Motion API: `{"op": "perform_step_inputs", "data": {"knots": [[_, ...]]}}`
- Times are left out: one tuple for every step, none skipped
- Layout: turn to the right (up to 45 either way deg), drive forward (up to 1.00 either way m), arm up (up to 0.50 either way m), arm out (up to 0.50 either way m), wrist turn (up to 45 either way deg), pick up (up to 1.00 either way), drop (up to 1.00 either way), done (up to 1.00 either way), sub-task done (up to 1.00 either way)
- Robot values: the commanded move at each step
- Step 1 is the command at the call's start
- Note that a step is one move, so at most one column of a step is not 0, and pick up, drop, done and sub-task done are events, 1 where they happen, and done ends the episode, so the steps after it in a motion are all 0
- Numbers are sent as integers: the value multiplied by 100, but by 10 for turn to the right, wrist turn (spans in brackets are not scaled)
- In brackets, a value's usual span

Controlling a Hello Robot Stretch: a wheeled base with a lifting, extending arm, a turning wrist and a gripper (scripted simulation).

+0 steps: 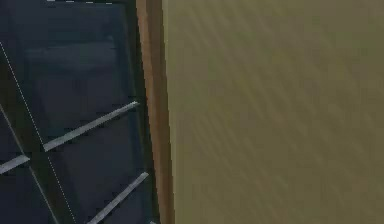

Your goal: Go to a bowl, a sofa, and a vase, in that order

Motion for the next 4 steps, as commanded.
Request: {"op": "perform_step_inputs", "data": {"knots": [[-450, 0, 0, 0, 0, 0, 0, 0, 0], [-450, 0, 0, 0, 0, 0, 0, 0, 0], [-450, 0, 0, 0, 0, 0, 0, 0, 0], [-120, 0, 0, 0, 0, 0, 0, 0, 0]]}}
